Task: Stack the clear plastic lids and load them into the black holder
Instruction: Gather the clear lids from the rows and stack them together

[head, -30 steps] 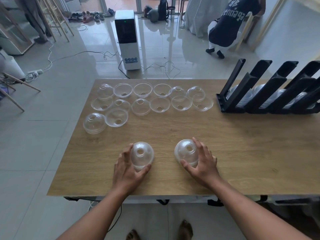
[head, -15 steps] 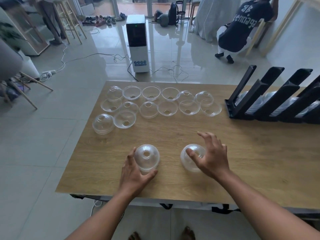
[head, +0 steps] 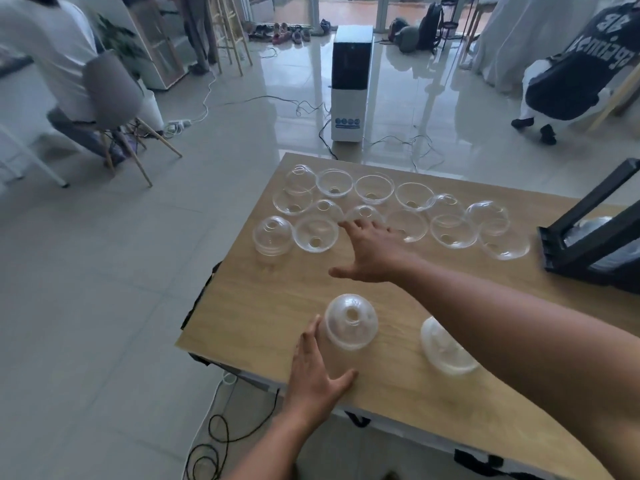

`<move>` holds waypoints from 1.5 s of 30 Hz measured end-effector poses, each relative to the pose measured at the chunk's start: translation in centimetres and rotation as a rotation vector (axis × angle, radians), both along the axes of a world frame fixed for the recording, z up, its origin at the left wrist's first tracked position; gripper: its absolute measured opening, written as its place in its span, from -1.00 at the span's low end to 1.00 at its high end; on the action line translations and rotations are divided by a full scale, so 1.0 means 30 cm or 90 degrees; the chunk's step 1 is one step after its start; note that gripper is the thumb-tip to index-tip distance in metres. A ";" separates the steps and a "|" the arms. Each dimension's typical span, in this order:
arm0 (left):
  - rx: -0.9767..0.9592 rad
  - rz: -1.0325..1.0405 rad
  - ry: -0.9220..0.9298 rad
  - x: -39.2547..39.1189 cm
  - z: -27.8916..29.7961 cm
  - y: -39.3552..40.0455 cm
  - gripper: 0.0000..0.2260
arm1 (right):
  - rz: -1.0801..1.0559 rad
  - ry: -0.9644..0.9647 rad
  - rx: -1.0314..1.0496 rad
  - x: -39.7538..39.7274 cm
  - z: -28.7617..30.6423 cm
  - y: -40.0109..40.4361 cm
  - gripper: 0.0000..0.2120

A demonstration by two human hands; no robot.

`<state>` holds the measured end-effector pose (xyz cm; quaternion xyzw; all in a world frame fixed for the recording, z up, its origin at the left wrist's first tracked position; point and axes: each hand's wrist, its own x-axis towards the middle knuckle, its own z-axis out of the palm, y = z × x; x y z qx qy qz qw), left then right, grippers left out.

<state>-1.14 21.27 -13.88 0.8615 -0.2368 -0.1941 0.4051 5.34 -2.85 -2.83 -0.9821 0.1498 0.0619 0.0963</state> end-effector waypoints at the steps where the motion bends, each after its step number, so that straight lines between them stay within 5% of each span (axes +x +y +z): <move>1: 0.001 -0.002 -0.005 -0.006 -0.004 0.008 0.04 | 0.013 0.017 -0.003 0.043 0.000 0.011 0.10; 7: -0.017 -0.012 -0.005 -0.016 -0.004 0.034 -0.01 | 0.080 0.094 -0.052 0.238 -0.021 0.057 0.21; 25: -0.077 -0.005 0.061 0.004 -0.009 0.049 -0.05 | 0.116 0.122 -0.120 0.355 -0.073 0.069 0.10; 34: -0.154 0.141 0.207 0.261 0.095 0.052 -0.55 | 0.070 0.115 -0.060 0.247 0.021 0.058 0.01; 39: -0.044 0.172 0.055 0.540 0.122 -0.008 -0.53 | 0.052 0.110 -0.020 0.085 0.108 0.071 0.05; 45: 0.178 0.165 -0.195 0.798 0.165 -0.128 -0.16 | 0.007 0.130 0.057 -0.137 0.192 0.002 -0.04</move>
